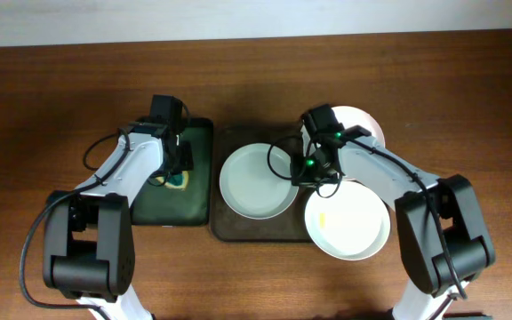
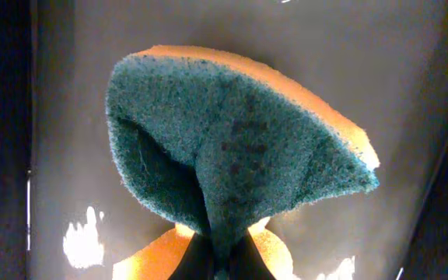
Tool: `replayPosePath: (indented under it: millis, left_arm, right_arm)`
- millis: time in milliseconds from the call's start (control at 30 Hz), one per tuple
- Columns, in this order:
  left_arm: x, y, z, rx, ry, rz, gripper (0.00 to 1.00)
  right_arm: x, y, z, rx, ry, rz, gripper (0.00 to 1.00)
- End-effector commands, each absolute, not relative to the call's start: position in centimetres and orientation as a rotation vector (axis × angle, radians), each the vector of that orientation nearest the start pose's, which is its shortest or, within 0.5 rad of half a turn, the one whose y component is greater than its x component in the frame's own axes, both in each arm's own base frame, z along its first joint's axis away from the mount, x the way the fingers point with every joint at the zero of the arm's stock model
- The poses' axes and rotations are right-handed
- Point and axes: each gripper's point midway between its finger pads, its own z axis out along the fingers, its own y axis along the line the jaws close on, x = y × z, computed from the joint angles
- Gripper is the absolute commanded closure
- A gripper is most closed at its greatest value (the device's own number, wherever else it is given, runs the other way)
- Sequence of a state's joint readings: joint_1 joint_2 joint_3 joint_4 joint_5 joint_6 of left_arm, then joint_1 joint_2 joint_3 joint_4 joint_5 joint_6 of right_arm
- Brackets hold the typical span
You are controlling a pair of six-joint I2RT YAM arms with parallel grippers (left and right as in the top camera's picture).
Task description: Clean dirty plates on tray and stack at the side
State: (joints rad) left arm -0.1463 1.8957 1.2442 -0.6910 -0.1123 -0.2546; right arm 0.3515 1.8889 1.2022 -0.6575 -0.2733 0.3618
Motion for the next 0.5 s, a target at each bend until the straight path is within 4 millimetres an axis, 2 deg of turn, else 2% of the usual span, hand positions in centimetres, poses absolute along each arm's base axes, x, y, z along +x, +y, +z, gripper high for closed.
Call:
replayPosePath:
  millis: [0,200,333,467]
  left_arm:
    - [39.3,-3.6,2.5,-0.196,2.873,0.089,1.00]
    - [41.9,-3.4,3.4,-0.201,2.757,0.102,1.00]
    - [41.7,-3.4,3.6,-0.191,2.769,0.106,1.00]
    - [42.6,-3.5,5.4,-0.193,2.727,0.093,1.00]
  right_arm:
    - [36.2,18.0,8.2,-0.076,2.845,0.524,0.96]
    - [36.7,18.2,10.7,-0.078,2.820,0.532,0.96]
    - [36.8,18.2,11.8,-0.077,2.820,0.532,0.96]
    - [37.5,18.5,13.0,-0.074,2.793,0.541,0.96]
